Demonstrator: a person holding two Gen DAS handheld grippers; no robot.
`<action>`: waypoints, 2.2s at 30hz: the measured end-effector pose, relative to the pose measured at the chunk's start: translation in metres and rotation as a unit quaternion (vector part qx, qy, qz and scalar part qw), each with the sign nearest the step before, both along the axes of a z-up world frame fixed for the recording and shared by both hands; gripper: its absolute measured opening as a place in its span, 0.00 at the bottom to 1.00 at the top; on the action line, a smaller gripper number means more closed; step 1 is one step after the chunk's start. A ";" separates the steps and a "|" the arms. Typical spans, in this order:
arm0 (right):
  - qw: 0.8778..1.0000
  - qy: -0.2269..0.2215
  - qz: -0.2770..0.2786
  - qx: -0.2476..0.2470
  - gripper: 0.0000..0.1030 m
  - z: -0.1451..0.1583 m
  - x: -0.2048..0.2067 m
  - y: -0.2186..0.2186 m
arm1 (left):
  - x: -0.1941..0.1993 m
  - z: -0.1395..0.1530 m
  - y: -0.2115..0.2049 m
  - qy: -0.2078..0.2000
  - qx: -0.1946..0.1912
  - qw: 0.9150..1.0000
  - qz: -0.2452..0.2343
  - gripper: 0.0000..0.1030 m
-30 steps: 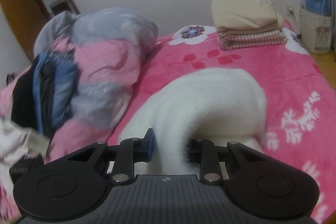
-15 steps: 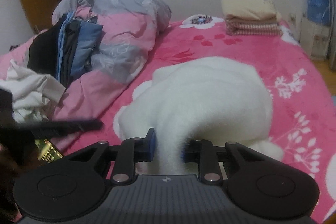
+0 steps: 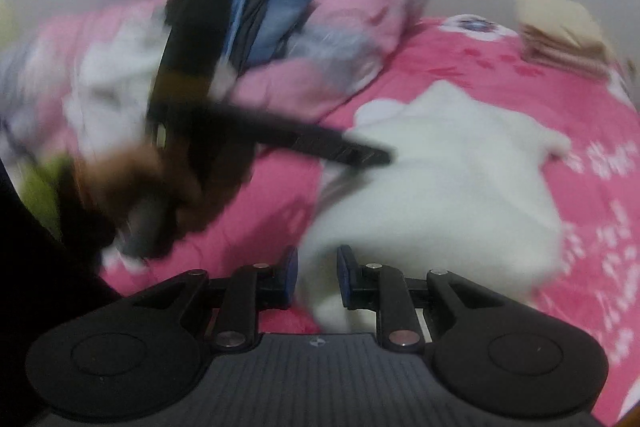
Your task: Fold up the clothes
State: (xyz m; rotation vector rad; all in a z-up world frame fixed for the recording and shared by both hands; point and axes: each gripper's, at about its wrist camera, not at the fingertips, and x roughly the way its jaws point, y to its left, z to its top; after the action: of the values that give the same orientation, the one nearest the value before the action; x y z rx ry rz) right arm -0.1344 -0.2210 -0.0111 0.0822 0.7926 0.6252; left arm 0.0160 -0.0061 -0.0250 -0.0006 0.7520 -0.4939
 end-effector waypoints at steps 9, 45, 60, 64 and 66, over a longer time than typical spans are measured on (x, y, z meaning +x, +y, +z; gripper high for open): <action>0.948 0.126 -0.266 0.122 0.68 -0.037 0.080 -0.106 | -0.004 -0.006 0.020 0.043 -0.008 0.999 0.026 0.65; 0.985 0.009 0.088 0.149 0.60 0.009 0.001 0.010 | -0.059 0.043 0.082 0.093 -0.119 0.988 0.012 0.66; 0.950 0.221 0.014 0.221 0.15 -0.048 0.101 0.008 | -0.098 0.027 0.053 0.026 0.027 0.995 -0.089 0.70; 0.956 0.168 0.058 0.235 0.14 -0.010 0.125 0.036 | -0.095 0.028 0.064 0.016 0.022 0.998 -0.055 0.70; 0.961 0.146 0.077 0.224 0.14 0.005 0.139 0.056 | -0.088 0.030 0.075 0.017 0.001 1.000 -0.021 0.70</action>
State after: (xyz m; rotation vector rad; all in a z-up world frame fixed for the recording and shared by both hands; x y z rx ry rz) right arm 0.0051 -0.1655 -0.0061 0.5411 0.9356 0.9486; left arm -0.0724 0.0690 0.0050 0.0087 0.7863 -0.5340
